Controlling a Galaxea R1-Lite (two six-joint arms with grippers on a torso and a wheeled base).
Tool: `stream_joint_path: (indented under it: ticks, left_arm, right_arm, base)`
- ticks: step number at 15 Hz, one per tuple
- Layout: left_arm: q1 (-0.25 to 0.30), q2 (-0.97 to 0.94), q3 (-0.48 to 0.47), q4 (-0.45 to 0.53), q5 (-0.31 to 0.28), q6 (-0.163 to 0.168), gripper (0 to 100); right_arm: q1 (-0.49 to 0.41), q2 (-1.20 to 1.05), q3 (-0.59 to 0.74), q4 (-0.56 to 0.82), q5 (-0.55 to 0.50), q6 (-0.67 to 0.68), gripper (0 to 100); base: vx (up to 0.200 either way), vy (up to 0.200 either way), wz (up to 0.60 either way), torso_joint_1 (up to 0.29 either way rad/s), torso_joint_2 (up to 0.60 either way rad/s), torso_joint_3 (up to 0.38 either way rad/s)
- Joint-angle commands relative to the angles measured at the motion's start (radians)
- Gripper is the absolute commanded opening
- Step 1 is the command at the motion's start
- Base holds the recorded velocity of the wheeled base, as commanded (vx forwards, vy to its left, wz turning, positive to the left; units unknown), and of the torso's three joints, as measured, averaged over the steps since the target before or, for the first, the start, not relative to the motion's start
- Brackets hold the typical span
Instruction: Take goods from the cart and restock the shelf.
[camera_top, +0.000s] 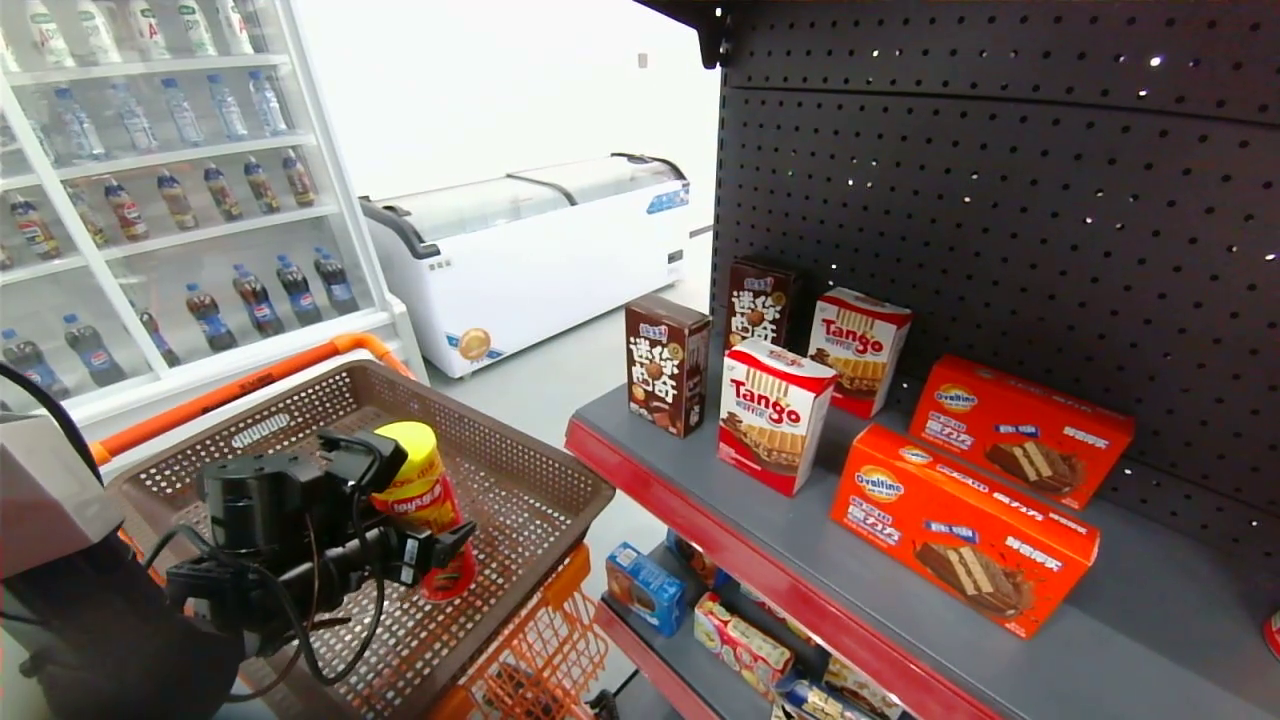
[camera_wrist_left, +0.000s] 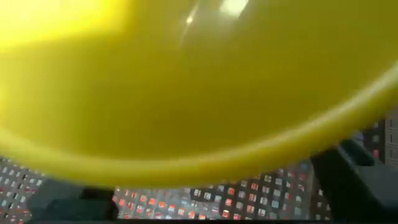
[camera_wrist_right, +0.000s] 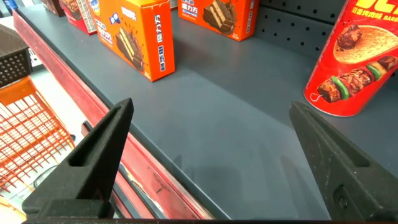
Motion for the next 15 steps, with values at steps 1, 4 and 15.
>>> stream_joint_path:
  ticks: [1,4,15]
  left_arm:
    - [-0.003,0.011,-0.020,0.002,0.004,-0.001,0]
    - [-0.024,0.008,-0.026,0.023,0.088,-0.001,0]
    - [-0.055,-0.230,-0.093,0.281,0.264,0.006,0]
  right_arm:
    - [0.000,0.001,0.000,0.000,0.002,0.000,100]
    - [0.000,0.001,0.000,0.000,0.000,0.000,100]
    - [0.000,0.001,0.000,0.000,0.000,0.000,100]
  base:
    - [0.000,0.000,0.00,0.000,0.00,0.000]
    - [0.000,0.000,0.00,0.000,0.00,0.000]
    - [0.000,0.000,0.00,0.000,0.00,0.000]
